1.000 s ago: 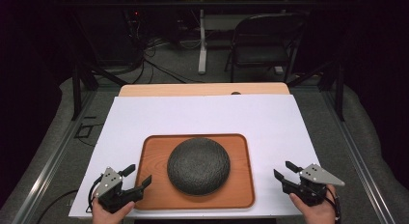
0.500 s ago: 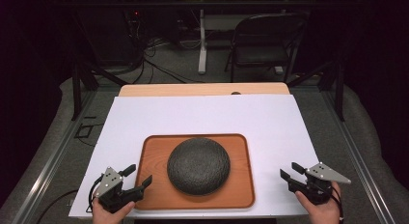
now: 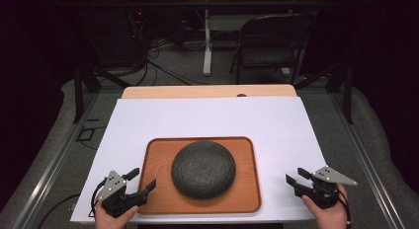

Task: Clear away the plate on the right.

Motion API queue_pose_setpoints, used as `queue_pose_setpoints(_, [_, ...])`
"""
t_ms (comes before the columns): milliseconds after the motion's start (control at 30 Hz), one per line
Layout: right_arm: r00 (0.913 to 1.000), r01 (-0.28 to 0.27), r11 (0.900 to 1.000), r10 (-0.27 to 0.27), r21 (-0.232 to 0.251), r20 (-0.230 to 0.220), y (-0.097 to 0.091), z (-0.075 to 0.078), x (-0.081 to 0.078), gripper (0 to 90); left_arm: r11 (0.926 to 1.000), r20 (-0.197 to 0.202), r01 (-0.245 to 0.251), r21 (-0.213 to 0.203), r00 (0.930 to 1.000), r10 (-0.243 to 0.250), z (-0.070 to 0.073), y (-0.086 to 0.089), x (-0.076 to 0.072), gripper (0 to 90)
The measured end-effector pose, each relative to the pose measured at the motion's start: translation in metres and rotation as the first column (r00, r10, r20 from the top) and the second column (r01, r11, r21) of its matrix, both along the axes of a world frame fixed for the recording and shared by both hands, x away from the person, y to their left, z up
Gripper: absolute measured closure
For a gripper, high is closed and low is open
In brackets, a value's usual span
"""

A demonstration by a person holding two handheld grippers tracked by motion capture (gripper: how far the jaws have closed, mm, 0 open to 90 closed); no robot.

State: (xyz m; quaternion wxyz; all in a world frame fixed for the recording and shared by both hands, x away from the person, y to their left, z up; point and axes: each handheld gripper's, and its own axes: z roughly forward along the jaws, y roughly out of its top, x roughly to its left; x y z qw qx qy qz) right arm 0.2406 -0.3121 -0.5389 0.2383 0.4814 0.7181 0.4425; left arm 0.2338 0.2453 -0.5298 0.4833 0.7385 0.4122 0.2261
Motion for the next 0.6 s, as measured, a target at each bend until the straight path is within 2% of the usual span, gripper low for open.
queue_pose_setpoints(200, [1.0,-0.003,1.0,0.003,-0.007,-0.005,0.0009,-0.0003,0.0001,44.2,1.0,-0.004,-0.002,0.002,1.0,0.002,-0.0003,-0.0004,0.0006,26.9])
queue_pose_setpoints(300, [0.9997,-0.002,1.0,0.002,-0.008,-0.023,0.0016,-0.0016,0.0006,44.2,1.0,-0.004,-0.003,0.005,1.0,0.003,-0.0003,-0.0003,0.0004,26.9])
queue_pose_setpoints(467, [0.9994,-0.001,0.9996,0.0,-0.029,-0.035,0.0025,-0.0031,0.0015,43.9,0.9996,-0.029,-0.024,0.012,0.9993,0.024,-0.0017,-0.0004,0.0026,27.9])
queue_pose_setpoints(600, [0.9992,0.006,0.9994,-0.007,-0.035,-0.038,0.0024,-0.0023,0.0003,43.7,0.9998,-0.041,-0.011,-0.018,0.9991,0.01,-0.0014,0.0001,0.003,29.7])
